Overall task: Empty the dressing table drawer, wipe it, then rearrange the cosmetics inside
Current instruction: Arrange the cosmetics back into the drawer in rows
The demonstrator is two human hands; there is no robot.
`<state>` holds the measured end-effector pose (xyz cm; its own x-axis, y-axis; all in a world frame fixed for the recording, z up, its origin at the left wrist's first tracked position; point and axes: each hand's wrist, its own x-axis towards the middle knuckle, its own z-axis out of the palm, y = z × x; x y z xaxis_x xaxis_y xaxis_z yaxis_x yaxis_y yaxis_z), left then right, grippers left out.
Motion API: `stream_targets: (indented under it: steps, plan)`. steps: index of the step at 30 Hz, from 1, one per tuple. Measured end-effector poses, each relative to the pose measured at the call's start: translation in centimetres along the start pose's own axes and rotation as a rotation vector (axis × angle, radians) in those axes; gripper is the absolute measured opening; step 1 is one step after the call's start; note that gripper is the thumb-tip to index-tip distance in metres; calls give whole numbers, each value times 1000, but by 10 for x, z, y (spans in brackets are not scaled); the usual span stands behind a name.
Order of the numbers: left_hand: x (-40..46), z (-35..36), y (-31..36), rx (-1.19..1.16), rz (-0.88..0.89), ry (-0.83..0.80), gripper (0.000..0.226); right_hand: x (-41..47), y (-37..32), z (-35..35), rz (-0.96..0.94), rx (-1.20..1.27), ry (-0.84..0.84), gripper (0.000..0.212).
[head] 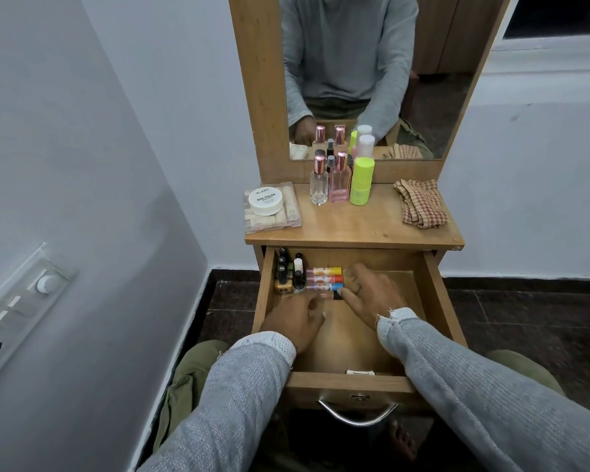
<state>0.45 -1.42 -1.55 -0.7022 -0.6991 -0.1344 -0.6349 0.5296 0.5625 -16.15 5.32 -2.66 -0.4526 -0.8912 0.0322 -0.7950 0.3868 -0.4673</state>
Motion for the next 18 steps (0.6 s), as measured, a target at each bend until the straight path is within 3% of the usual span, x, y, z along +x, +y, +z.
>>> stream_targets:
  steps: [4,8,12,16,18]
  plan:
    - [3,-33,4,-154,42,215,16,7,-18,-19,-239,-29,209,13]
    - [16,-84,8,-227,37,451,11,33,-53,-36,-399,-4,287,17]
    - [37,-120,0,-158,18,566,17,63,-84,-42,-376,-20,218,38]
    - [56,-130,-16,-96,-6,547,33,80,-94,-30,-356,-177,-3,64]
    - [64,-132,-21,-60,-12,499,44,81,-92,-22,-375,-267,-36,70]
